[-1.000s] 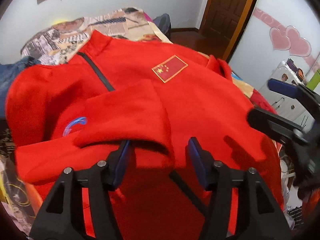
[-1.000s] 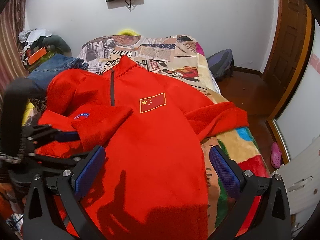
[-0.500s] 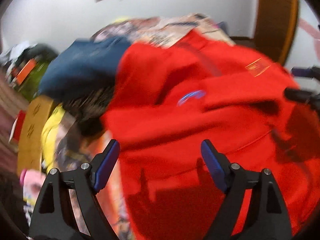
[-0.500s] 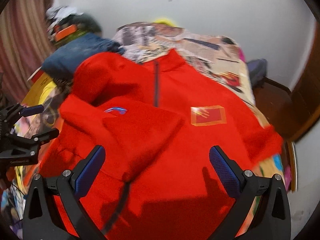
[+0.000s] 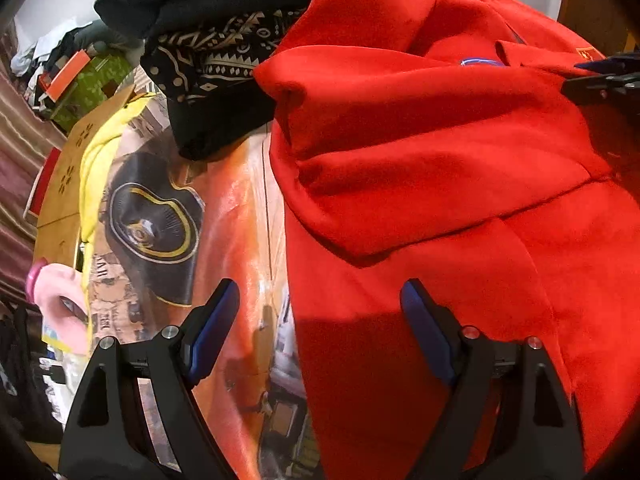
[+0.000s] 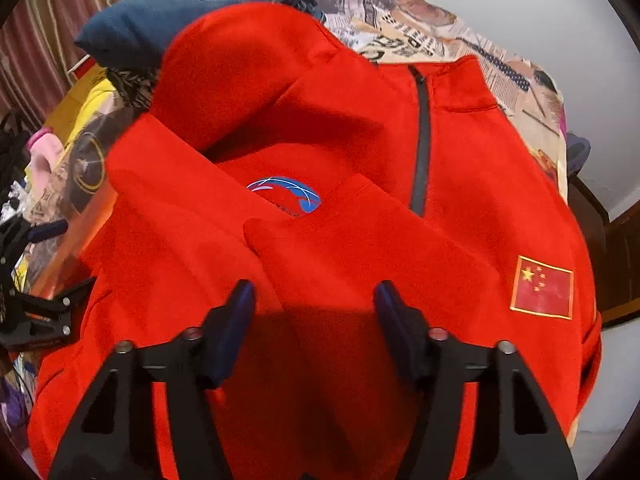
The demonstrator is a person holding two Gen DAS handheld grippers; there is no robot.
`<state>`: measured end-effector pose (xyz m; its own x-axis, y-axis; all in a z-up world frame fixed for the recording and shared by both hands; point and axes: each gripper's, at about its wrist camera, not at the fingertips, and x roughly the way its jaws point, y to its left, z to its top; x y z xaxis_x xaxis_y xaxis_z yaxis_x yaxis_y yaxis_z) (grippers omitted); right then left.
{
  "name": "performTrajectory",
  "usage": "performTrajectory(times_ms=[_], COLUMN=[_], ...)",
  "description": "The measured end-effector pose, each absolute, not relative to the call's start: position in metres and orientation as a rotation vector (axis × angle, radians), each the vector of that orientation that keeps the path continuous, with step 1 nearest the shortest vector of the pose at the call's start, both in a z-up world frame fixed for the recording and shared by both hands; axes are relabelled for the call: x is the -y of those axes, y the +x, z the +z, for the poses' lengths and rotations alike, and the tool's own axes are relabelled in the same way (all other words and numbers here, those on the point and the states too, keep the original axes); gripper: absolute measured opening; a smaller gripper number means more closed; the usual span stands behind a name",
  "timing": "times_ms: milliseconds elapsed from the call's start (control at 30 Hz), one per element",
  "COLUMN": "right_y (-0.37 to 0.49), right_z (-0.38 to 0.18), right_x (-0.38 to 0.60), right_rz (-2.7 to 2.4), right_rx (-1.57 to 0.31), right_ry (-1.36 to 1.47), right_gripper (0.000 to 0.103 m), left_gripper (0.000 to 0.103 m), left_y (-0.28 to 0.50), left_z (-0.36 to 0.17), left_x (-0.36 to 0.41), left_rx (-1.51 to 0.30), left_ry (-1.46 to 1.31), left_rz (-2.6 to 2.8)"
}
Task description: Fold large clothes
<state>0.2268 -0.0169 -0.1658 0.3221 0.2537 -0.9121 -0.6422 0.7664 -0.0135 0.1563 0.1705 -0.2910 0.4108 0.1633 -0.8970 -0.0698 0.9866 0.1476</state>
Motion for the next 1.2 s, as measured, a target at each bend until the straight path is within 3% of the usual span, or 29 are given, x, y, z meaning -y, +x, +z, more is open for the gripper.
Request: performTrajectory(times_ms=[33, 100, 200, 367, 800, 933, 1200], right_y=[0.229, 0.234, 0.239, 0.251, 0.274, 0.271, 0.27], right_z=[-0.166, -0.167, -0.164, -0.132, 0.019, 0.02, -0.038], right_x=[0.016, 0.017, 0.023, 0.042, 0.116, 0.135, 0.183], right_rz=[0.609, 0.611, 0.613, 0.591, 0.482, 0.448, 0.37], right_rx=[-1.101, -1.125, -1.136, -1.071, -0.653, -0.613, -0.762], right_ry=[-0.402, -0.36, -0.295, -0.176, 0.072, 0.106, 0.167], right_gripper=[0.048, 0.029, 0.009, 0.005, 0.003, 0.003, 0.003], left_gripper=[0.083, 0.083, 0.083, 0.083, 0.083, 0.083, 0.083], left_y=[0.158, 0.161, 0.163, 0.173, 0.194, 0.208, 0.216], left_z=[-0.29, -0.289, -0.282, -0.287, -0.289, -0.287, -0.281], left_x=[-0.172, -0.175, -0.177, -0.179, -0.187, -0.208, -0.24], left_rx=[-1.132, -1.123, -1.097, -1.105, -1.093, -1.045, -0.964], left_ry=[0.079, 0.054, 0.032, -0.005, -0.109, -0.188, -0.262], left_rz=[0.147, 0.14, 0.133, 0.122, 0.137, 0.245, 0.418])
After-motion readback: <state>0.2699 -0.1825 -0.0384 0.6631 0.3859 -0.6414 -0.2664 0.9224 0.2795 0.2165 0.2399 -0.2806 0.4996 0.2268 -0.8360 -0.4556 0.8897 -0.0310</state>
